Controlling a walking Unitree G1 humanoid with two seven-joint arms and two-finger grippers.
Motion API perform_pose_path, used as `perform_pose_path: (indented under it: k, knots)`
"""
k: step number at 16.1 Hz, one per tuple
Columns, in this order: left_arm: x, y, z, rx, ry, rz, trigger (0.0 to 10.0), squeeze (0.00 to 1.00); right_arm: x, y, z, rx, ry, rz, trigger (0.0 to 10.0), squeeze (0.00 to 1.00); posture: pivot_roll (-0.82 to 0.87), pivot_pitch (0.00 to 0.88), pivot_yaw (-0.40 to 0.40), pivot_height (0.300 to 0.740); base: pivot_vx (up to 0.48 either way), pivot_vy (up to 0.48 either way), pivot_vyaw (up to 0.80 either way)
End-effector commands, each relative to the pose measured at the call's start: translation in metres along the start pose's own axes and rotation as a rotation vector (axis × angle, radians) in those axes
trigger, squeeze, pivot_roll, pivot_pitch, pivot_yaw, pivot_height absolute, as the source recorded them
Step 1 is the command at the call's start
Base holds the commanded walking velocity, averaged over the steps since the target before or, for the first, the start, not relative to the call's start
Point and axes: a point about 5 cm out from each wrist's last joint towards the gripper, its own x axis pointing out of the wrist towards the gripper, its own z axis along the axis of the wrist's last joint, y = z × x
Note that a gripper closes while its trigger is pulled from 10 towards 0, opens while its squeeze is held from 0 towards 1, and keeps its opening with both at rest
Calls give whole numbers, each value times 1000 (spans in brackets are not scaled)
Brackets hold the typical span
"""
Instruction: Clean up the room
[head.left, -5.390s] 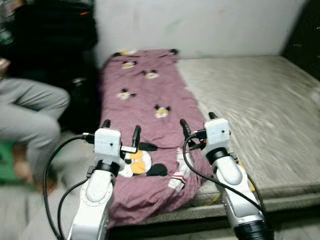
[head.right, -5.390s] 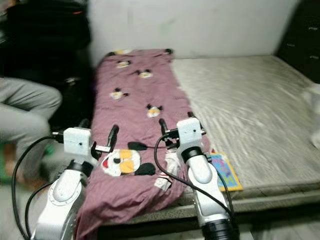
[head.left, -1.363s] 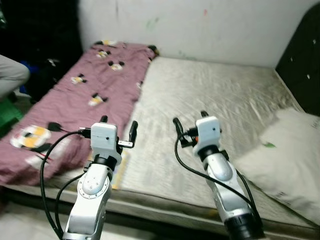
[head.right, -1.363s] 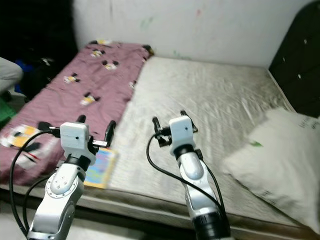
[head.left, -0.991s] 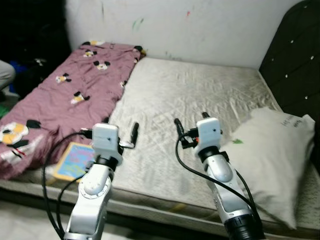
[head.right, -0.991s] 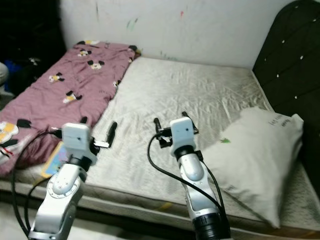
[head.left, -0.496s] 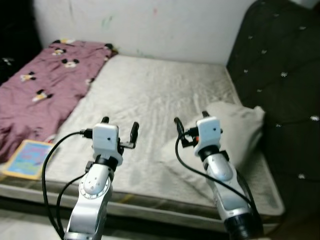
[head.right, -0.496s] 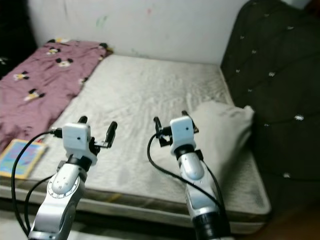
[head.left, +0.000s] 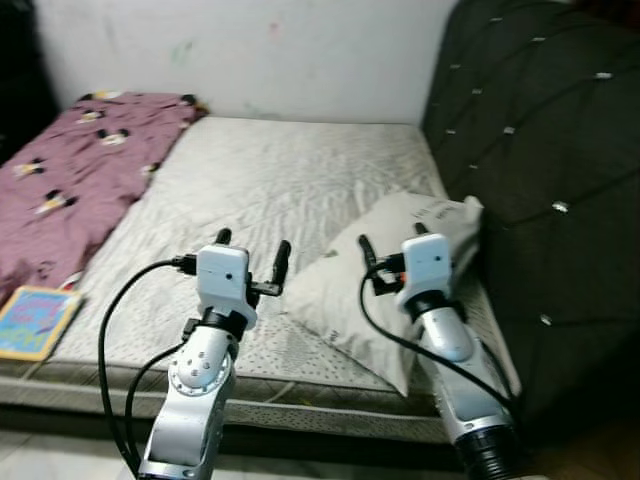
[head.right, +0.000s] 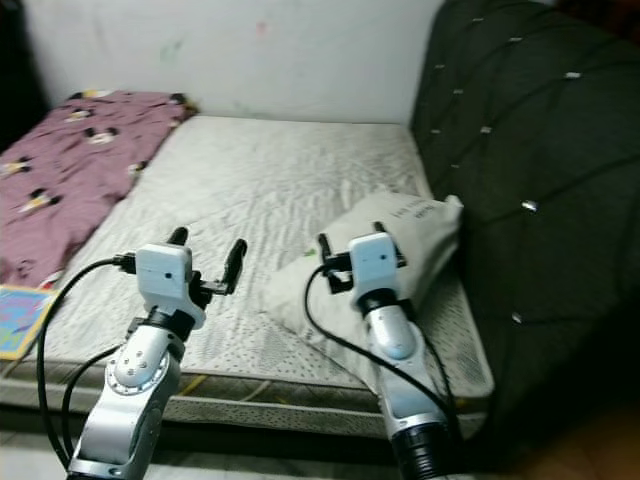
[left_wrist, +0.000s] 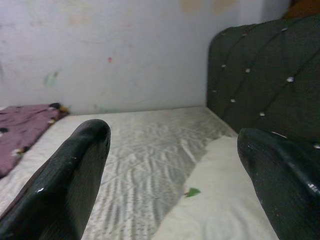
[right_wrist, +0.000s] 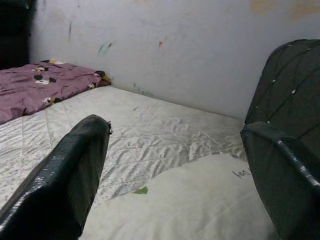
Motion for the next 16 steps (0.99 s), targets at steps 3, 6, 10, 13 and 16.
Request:
perform_pose_path:
  k: [3, 6, 10, 13, 16]
  knots:
    - [-1, -1, 2, 3, -14, -18, 10000, 0, 4, -3, 4, -2, -14, -9, 10000, 0, -43, 0, 3, 740, 0, 0, -540]
    - [0, 0, 2, 1, -17, -19, 10000, 0, 5, -3, 4, -4, -16, -5, 10000, 0, -42, 0, 1, 740, 0, 0, -719]
    - [0, -2, 4, -9, -38, -43, 10000, 0, 5, -2, 4, -9, -21, -2, 10000, 0, -42, 0, 2, 740, 149, 0, 0]
    - [1, -2, 5, -8, -47, -51, 10000, 0, 6, -2, 4, -10, -23, -2, 10000, 0, -42, 0, 3, 740, 404, 0, 0]
    - [1, -2, 6, -9, -51, -55, 10000, 0, 6, -2, 5, -10, -26, -3, 10000, 0, -42, 0, 4, 740, 426, 0, 0]
